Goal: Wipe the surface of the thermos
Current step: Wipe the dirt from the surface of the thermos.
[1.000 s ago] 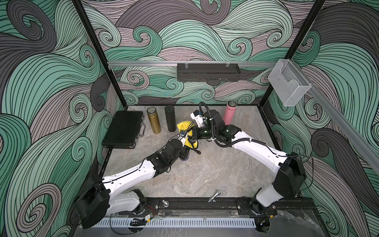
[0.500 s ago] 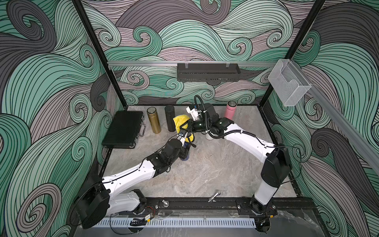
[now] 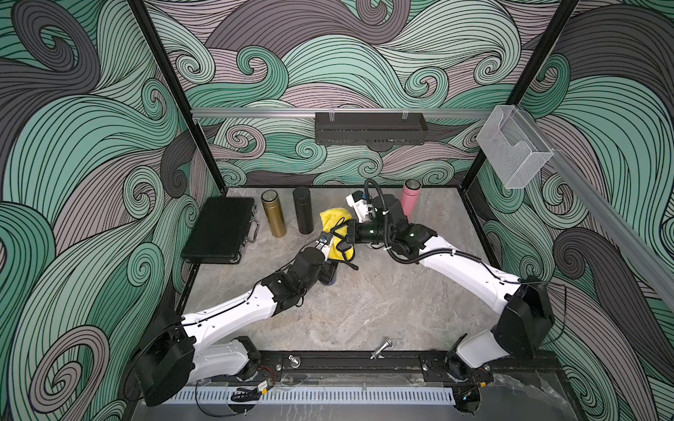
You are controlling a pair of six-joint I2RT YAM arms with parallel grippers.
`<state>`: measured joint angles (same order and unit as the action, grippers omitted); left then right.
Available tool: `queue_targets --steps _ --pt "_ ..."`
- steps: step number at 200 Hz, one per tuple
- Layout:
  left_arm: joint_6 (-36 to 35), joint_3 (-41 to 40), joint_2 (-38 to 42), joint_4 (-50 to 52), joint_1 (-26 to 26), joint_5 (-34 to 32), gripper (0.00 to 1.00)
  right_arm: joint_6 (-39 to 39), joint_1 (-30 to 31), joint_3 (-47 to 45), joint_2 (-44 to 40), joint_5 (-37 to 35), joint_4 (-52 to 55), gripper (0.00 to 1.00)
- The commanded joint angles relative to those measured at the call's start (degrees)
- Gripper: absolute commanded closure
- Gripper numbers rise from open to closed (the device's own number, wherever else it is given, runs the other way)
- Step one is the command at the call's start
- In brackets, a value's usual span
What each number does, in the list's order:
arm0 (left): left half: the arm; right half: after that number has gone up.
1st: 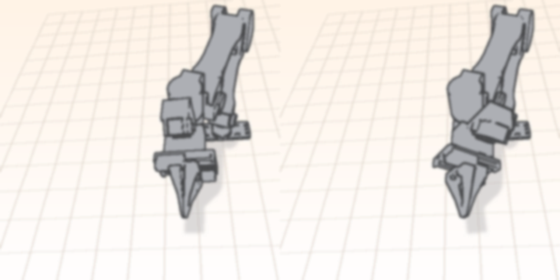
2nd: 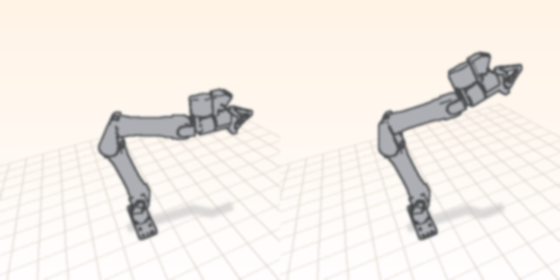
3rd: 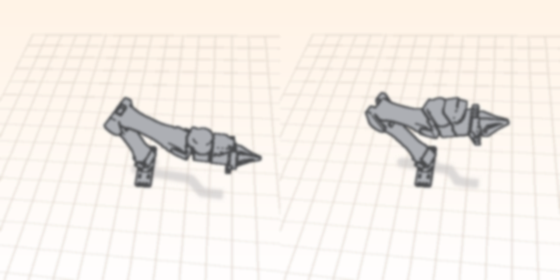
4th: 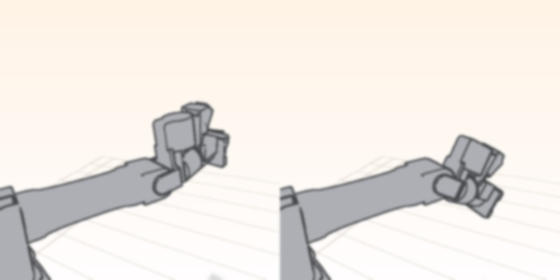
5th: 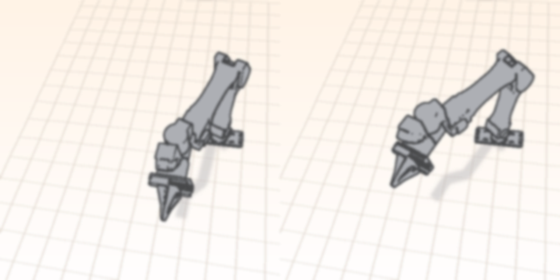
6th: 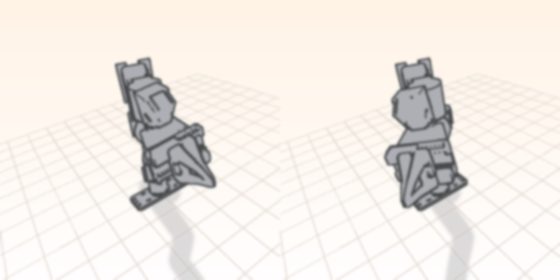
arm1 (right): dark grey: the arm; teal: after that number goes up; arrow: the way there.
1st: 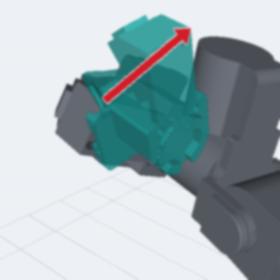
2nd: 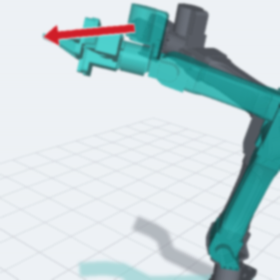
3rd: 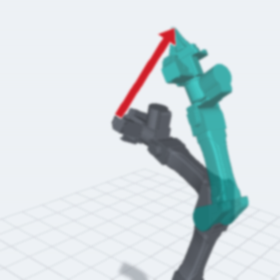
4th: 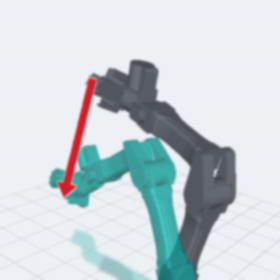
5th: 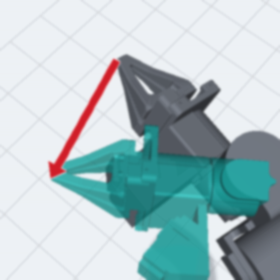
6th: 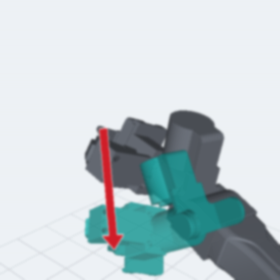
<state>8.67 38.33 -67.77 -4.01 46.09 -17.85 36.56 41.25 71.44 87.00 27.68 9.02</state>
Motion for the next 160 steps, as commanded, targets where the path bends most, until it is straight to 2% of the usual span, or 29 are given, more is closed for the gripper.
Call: queue_targets --steps 1,51,102,132,160 --pt "0.66 1.07 0.35 -3.35 -0.47 -0.98 0.53 0.71 2.47 -2.61 -0.95 4.12 4.74 1.0" --pt "0.83 0.43 0.33 -4.5 -0.47 1.39 0.53 -0.08 0.73 4.12 1.95 2.53 4.56 1.0" --pt "0.74 0.43 0.27 -4.6 -0.47 2.03 0.54 -0.72 -0.03 13.63 9.56 4.47 5.34 1.0" --pt "1.0 0.35 0.35 -4.69 -0.47 1.28 0.54 -0.09 0.14 12.55 10.66 5.19 4.81 1.0" --pt "1.09 0.65 0.2 -4.34 -0.56 0.31 0.53 0.54 0.38 7.37 6.88 4.92 3.92 1.0"
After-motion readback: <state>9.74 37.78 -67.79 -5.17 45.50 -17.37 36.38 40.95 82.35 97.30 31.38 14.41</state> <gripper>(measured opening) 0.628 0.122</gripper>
